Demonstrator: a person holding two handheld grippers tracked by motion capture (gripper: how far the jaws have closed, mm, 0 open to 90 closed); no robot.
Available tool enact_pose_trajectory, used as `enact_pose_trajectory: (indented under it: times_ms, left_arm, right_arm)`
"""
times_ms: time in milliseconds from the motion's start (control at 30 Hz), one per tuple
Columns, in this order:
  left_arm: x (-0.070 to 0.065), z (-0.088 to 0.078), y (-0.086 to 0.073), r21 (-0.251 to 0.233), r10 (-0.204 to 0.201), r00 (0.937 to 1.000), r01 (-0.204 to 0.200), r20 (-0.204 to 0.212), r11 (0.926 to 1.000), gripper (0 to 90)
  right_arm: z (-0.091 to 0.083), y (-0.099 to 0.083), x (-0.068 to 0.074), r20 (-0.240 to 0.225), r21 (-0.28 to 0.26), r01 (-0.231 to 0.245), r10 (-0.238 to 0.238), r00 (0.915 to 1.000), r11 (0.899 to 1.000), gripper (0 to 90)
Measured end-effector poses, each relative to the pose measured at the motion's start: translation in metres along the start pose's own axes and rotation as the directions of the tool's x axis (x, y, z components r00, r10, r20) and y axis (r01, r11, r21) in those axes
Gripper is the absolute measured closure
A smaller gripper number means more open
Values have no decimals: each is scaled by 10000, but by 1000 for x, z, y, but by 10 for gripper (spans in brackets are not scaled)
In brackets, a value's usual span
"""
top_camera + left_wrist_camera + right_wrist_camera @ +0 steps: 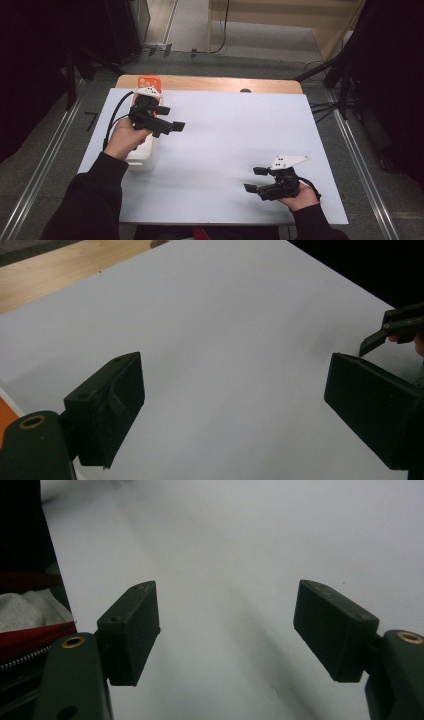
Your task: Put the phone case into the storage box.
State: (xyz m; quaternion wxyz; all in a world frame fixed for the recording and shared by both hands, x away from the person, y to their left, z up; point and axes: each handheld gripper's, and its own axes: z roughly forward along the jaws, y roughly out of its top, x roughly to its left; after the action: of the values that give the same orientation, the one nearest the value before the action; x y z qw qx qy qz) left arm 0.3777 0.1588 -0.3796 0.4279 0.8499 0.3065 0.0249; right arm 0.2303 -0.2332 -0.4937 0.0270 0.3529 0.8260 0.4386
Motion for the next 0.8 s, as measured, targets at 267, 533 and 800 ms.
enact_pose_trajectory:
  times_ms: [267, 533, 800]
  left_arm:
    - [-11, 0, -9, -52, 234, 9996, -233, 127, 9997, 95]
    - [-17, -4, -18, -387, 257, 9992, -245, 313, 9989, 95]
    - [-23, -5, -30, -383, 349, 9988, -336, 338, 9987, 96]
  right_arm:
    - [0, 0, 0, -10, 22, -53, 53, 10000, 10000, 251]
    - [0, 0, 1, -46, 27, -15, 16, 10000, 10000, 251]
    - [0, 0, 1, -29, -23, 45, -45, 10000, 10000, 251]
